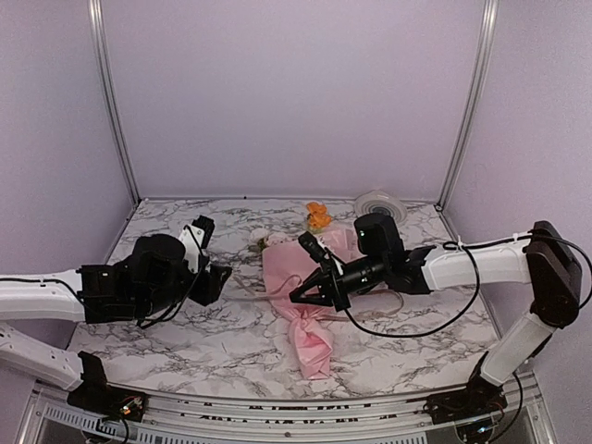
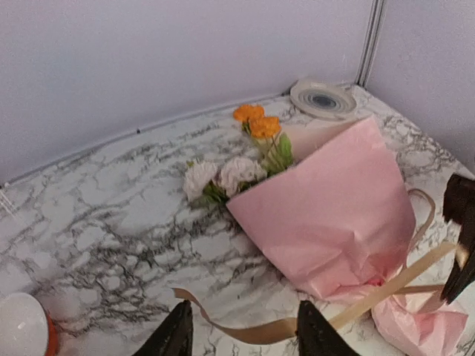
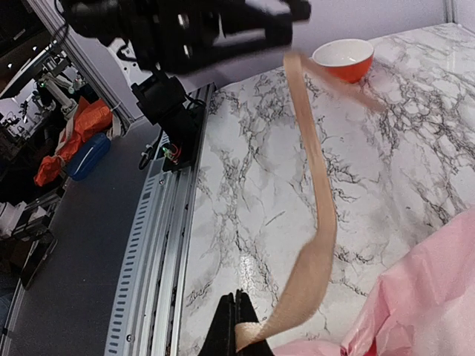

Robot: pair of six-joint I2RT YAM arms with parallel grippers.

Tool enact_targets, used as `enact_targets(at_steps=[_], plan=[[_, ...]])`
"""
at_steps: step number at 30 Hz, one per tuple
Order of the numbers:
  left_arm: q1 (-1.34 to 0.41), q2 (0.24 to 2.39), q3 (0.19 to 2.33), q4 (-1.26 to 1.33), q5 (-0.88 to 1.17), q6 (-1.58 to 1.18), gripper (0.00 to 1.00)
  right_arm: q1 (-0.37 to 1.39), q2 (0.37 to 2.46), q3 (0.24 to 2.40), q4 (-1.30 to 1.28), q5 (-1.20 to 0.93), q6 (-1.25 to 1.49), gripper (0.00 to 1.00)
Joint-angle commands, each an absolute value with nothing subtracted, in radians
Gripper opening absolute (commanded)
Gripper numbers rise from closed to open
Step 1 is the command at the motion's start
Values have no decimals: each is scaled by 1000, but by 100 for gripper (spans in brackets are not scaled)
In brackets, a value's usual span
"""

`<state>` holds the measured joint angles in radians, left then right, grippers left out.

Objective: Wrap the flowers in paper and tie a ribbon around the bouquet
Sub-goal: Pass from the left arm to the right, then pass from the right arm to the left

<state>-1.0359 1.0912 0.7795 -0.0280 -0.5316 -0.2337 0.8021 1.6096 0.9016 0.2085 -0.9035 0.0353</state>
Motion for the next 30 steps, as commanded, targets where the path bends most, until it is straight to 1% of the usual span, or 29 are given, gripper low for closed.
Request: enact_targets(at_steps=[1,5,7,9,12,15,18,20,22,25,28,30], plan=[[-1092,1099,593,103,-340,-316,66,803,1547,864,308,-911,113,0],[-1118,1106,515,267,-296,-223,74,803,1553,849,343,-898,148,0],[-1119,1156,534,277,-298,-168,76,804,1561,841,368,-889,177,0],[-1123,1228,567,275,-282,-117,80,804,1567,824,418,-885,218,0],[-1135,1286,590,281,-219,-79,82,803,1569,810,448,-882,244,0],[-1148,1280,561,368,-174,-70,84,804,1566,806,450,-869,249,0],[-1158,1321,586,464,-205,-62,83,804,1565,800,459,-854,258,0],[-1165,1404,640,497,-206,-55,84,804,1567,798,470,-844,267,0],[-1166,1486,694,506,-213,-44,88,804,1568,791,495,-840,287,0],[-1166,1568,708,596,-223,-1,98,804,1563,775,535,-831,311,0],[-1166,1610,706,681,-229,26,99,804,1563,774,554,-832,322,0],[-1166,1631,715,721,-176,46,97,804,1566,780,557,-837,321,0]])
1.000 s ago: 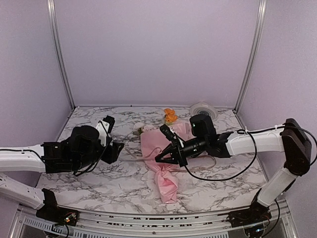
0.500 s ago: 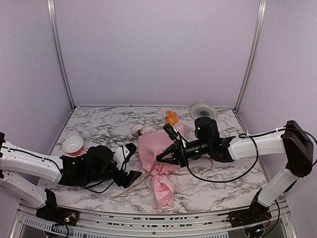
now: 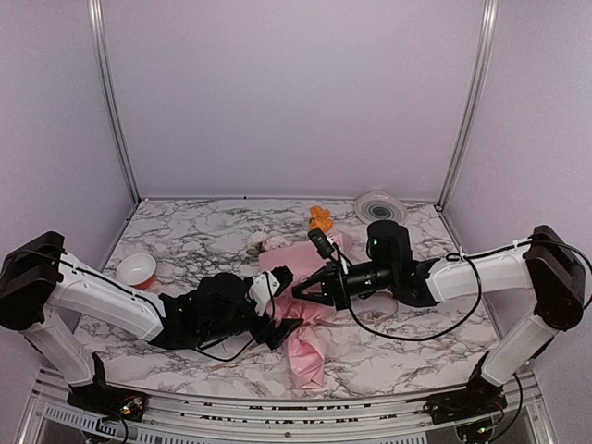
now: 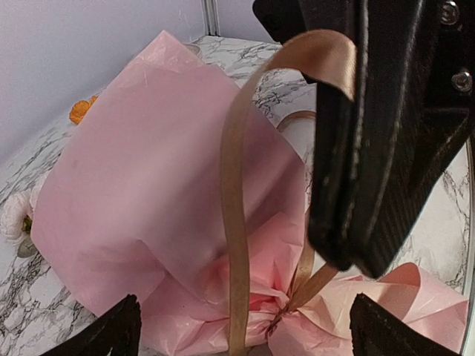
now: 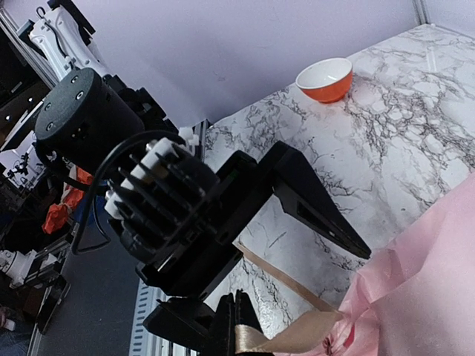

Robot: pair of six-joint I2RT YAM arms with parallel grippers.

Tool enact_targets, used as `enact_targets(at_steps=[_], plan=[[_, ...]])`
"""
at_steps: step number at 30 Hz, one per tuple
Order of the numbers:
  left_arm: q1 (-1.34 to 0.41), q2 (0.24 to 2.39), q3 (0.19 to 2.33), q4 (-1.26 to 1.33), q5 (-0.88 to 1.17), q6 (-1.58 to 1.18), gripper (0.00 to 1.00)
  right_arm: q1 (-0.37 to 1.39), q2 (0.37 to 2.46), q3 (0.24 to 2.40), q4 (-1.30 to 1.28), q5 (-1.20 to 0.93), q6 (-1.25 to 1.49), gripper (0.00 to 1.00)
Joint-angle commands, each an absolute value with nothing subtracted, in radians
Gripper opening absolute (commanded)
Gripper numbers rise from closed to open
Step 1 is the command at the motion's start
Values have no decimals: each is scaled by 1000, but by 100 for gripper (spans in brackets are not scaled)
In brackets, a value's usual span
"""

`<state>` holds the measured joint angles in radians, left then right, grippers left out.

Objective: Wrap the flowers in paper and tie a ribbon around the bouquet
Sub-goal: Pass from the right arm to the left

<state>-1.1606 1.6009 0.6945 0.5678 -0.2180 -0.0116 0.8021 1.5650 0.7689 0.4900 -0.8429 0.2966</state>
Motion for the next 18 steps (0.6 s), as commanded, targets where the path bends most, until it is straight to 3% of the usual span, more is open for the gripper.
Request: enact_targets(at_steps=[1,6,9,11,13,18], plan=[[-1167,1648,726,732,-149,49,95,803,1568,779,557,-836,319,0],[-1174,1690,757,735,-135,9,76,804,1561,783,549,-826,313,0],[-1180,1685,750,736,-163,-1,44,804,1557,779,551,-821,311,0],[-1186,1687,754,736,-172,4,40,804,1560,779,550,-820,309,0],[-1194,1687,754,737,-186,8,26,804,1563,781,545,-817,309,0],[-1207,1692,758,736,-201,22,17,804,1559,771,554,-795,319,0]])
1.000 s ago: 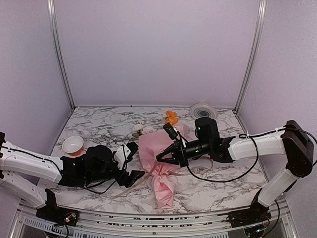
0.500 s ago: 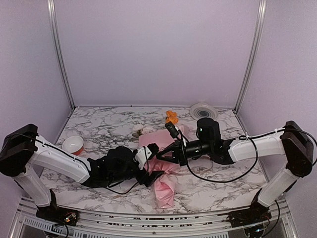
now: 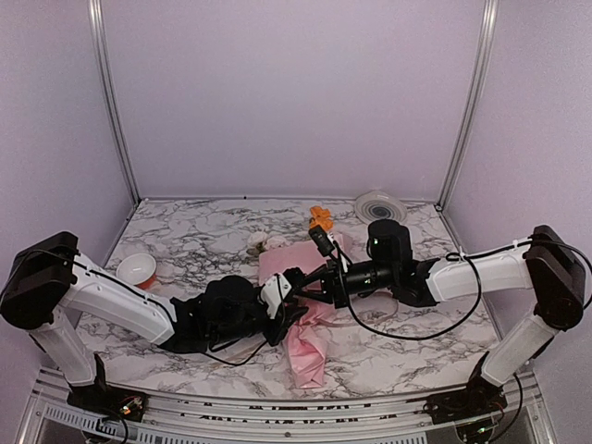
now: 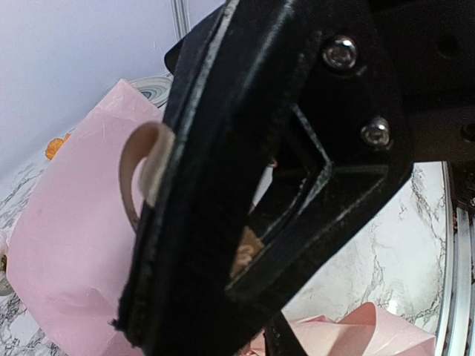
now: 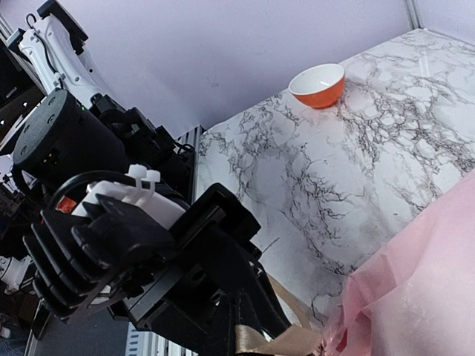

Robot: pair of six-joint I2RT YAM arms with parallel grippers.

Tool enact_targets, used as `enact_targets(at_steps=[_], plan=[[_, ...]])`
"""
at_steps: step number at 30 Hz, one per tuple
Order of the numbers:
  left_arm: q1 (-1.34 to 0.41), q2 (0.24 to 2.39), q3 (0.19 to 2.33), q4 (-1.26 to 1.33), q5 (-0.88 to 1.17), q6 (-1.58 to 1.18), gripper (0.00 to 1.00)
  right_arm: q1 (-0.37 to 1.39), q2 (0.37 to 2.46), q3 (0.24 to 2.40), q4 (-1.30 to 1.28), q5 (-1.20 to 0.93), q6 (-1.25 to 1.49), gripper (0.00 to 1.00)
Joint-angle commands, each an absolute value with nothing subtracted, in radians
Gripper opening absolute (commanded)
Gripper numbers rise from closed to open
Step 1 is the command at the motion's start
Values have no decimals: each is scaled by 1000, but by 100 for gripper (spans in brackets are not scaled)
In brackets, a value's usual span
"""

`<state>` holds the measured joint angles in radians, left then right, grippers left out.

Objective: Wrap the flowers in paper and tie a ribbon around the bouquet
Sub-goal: Pass from the right arm to the left, then cross the half-tied ribbon over the folded bouquet.

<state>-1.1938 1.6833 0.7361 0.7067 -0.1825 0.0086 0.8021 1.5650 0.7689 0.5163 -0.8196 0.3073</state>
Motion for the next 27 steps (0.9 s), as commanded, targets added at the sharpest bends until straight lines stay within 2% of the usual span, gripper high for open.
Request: enact_targets(at_steps=[1,4,5,7,12,15,18,23,25,27], plan=[[-1209,1692,759,736,-203,25,16,804,1559,769,553,-789,319,0],[-1217,1689,755,737,-212,34,2,804,1557,770,538,-779,316,0],[-1219,1686,753,737,-217,34,0,803,1556,770,530,-775,313,0],[-1220,1685,751,737,-223,32,0,804,1547,772,504,-758,305,1],[-1221,1691,755,739,-234,28,0,782,1455,787,317,-686,257,23],[-1221,1691,755,739,-239,26,0,719,1357,812,86,-585,228,30],[-1220,1692,755,738,-238,26,0,635,1239,811,-107,-398,237,34],[-1222,1700,757,737,-231,29,0,527,1165,813,-421,91,294,47],[-1224,1700,758,736,-232,33,0,459,1217,824,-498,154,300,52],[-1228,1700,758,736,-232,38,0,401,1284,840,-533,116,287,56]])
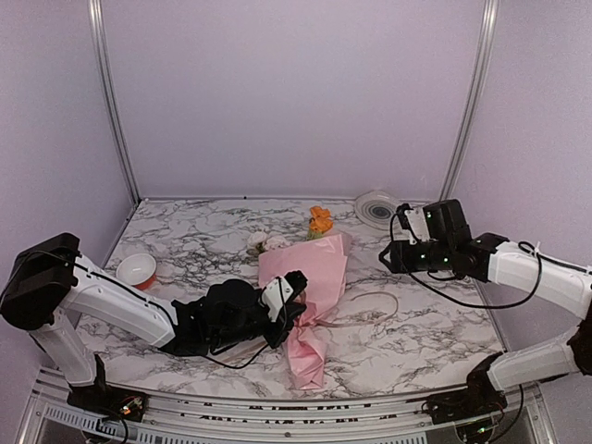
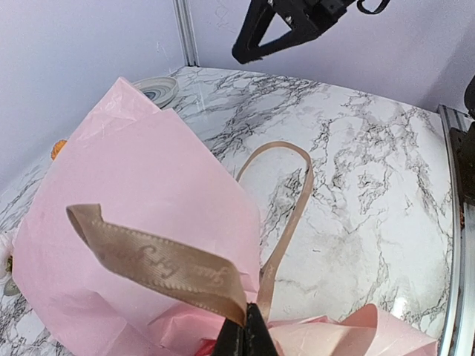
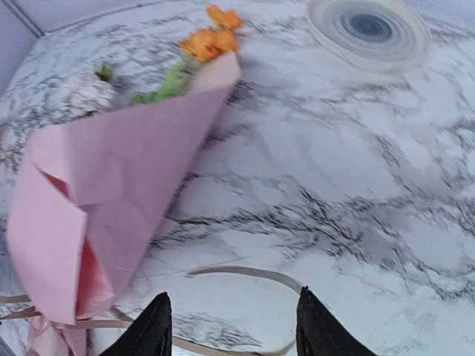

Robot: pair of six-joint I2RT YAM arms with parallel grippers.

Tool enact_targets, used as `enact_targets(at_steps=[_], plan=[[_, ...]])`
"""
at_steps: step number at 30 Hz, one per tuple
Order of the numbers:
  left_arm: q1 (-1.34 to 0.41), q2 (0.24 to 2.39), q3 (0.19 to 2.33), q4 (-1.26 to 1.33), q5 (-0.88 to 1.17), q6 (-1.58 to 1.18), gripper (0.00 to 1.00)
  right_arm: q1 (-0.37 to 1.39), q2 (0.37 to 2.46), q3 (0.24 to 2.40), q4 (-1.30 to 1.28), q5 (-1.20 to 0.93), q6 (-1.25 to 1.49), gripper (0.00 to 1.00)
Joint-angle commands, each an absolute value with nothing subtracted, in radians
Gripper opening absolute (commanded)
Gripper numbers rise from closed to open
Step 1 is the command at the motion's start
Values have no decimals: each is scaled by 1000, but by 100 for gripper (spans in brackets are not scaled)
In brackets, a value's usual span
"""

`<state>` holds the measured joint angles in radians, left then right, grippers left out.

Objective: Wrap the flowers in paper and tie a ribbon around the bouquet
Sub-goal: Cross the half-tied ribbon over the folded bouquet.

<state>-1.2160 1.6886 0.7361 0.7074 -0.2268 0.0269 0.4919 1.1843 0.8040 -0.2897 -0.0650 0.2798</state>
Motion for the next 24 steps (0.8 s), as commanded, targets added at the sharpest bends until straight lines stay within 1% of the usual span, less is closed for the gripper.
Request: enact_targets(at_steps=[1,4,6,9,11,12,14,15,18,20,22,24], plan=[[-1229,1699,756,736,-232,42,0,385,1319,838,-533,101,277,57],[-1235,1700,756,737,-235,49,0,362,1437,841,-506,45,246,59],[-1239,1704,761,735,-240,53,0,360,1526,855,-497,-15,233,54],[-1242,1704,761,733,-247,57,0,360,1617,857,-470,-71,225,44],[-1244,1704,761,734,-248,59,0,360,1638,848,-459,-74,222,33],[-1245,1703,760,734,-249,60,0,360,1641,840,-455,-74,221,21],[-1247,1706,761,733,-250,62,0,360,1629,828,-453,-77,219,1],[-1249,1707,762,732,-251,65,0,360,1614,825,-458,-75,218,0],[-1255,1717,766,728,-248,80,0,360,1537,839,-482,-82,210,0],[-1261,1724,768,728,-248,93,0,372,1463,866,-489,-156,189,0],[-1265,1727,768,728,-254,98,0,419,1377,906,-479,-240,163,0],[-1270,1728,767,728,-256,106,0,505,1312,969,-463,-296,151,0]])
